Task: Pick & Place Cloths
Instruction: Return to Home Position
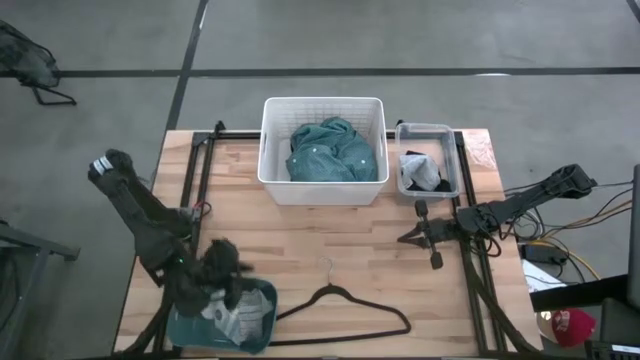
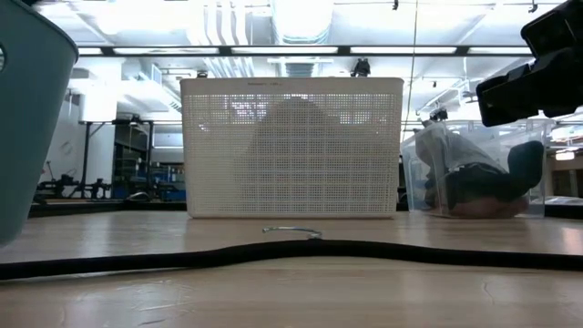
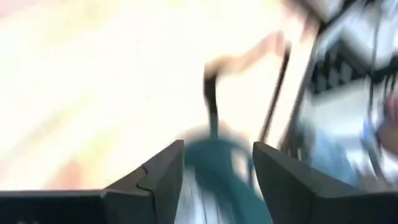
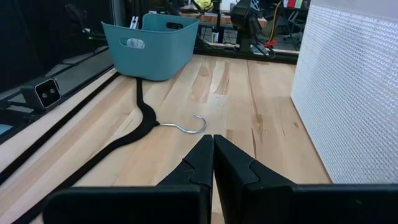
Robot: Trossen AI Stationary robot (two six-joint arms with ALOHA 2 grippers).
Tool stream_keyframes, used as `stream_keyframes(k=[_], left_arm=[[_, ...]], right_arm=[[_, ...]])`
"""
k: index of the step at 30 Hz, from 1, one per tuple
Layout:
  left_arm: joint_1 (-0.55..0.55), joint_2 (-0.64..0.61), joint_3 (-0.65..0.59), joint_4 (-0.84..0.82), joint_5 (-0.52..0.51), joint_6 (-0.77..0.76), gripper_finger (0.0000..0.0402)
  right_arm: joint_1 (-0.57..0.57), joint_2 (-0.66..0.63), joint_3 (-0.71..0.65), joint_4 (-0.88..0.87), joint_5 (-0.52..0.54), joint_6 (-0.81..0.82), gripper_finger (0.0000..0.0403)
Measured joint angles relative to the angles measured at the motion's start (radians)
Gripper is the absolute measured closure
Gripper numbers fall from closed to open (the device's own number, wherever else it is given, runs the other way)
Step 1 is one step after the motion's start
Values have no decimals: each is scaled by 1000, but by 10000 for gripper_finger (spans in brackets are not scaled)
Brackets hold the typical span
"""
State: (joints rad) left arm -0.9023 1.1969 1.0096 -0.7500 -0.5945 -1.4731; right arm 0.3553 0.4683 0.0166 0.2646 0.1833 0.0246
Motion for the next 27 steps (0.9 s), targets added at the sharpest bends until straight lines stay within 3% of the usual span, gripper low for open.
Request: stream_keyframes(k=[4, 7, 11, 14, 20, 27], left_arm=[[40, -67, 0, 9, -273, 289, 230], [94, -97, -5, 42, -294, 552, 275], [179, -142, -76, 206, -295, 795, 369], [251, -170, -179, 398, -223, 947, 392], [406, -246, -411, 754, 102, 1201, 397], [461, -435, -584, 872, 132, 1298, 392]], right_arm=[[0, 0, 0, 4, 0, 3, 394], [0, -1, 0, 16, 1, 7, 394], [0, -1, 0, 55, 2, 15, 394], [-1, -1, 0, 69, 2, 24, 394], [-1, -2, 0, 71, 2, -1, 394], [-1, -28, 46, 60, -5, -3, 394]])
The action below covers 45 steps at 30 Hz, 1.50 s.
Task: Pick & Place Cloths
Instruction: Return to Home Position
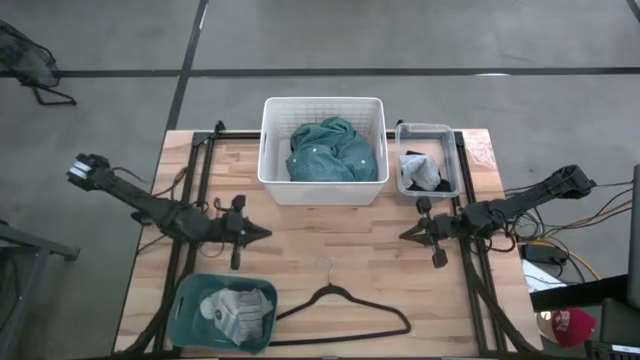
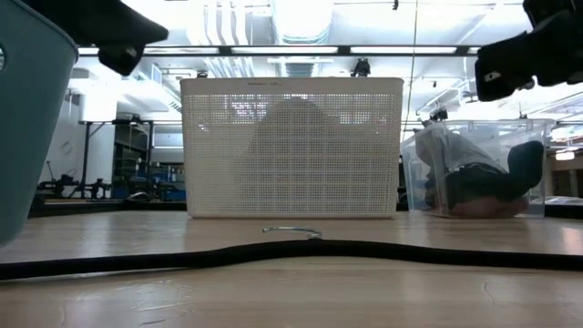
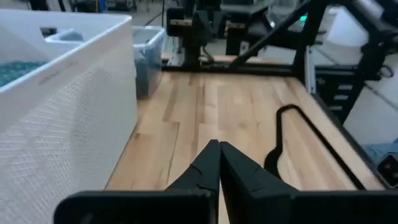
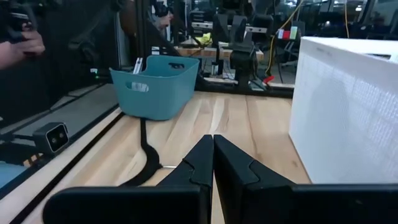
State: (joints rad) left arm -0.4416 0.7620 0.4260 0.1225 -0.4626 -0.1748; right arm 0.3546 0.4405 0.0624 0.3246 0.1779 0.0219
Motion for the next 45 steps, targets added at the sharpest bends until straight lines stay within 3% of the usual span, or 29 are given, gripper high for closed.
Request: stream_keyframes(k=[9, 15, 20, 28, 39, 45], left_arm=[[-3, -299, -107, -45, 2, 45, 390], [-3, -434, -236, -34, 4, 47, 392], [-5, -545, -343, 22, 121, 83, 397], [-4, -721, -416, -26, 134, 122, 392], [-4, -760, -411, -25, 80, 185, 379], [-3, -756, -417, -52, 78, 177, 378]], right_arm=[[0, -44, 27, -38, -3, -9, 394], [1, -87, -16, -6, -3, 35, 394], [0, -130, -33, -11, -9, 46, 394], [0, -201, -44, -64, -64, -8, 394], [1, -229, -53, -147, -30, -46, 394], [1, -229, -53, -146, 8, 25, 394]])
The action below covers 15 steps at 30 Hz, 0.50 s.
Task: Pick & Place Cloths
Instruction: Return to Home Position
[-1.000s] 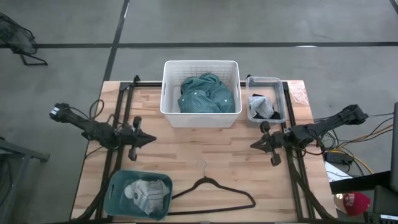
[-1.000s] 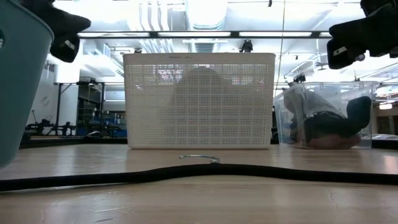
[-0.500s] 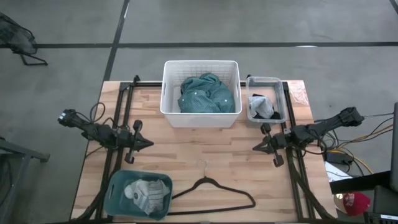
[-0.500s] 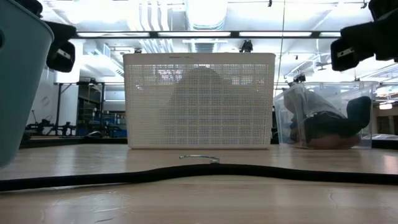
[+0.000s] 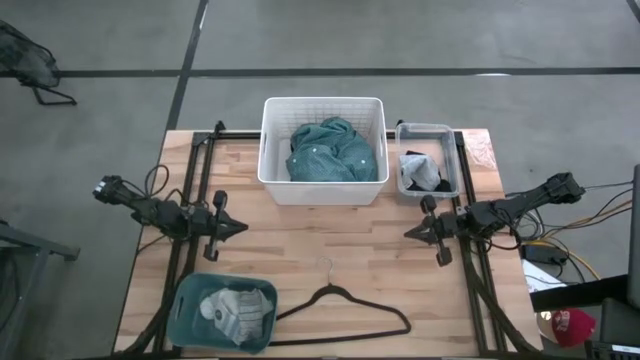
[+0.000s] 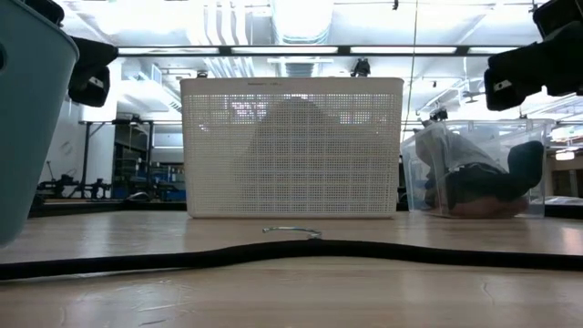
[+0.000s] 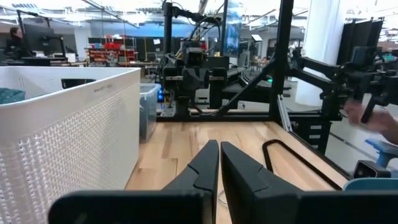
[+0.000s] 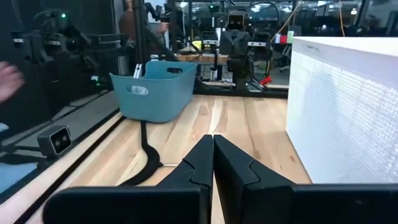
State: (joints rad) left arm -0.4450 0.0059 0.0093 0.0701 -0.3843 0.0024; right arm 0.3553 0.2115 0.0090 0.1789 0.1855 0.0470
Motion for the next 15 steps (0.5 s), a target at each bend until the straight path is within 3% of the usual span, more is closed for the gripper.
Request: stream_keyframes(k=[8, 15], left_arm=[[0, 3, 0, 0, -1, -1, 379], [0, 5, -1, -1, -2, -2, 376]], right_arm=[[0, 0, 0, 0, 0, -122, 394], [0, 0, 0, 0, -1, -129, 394]])
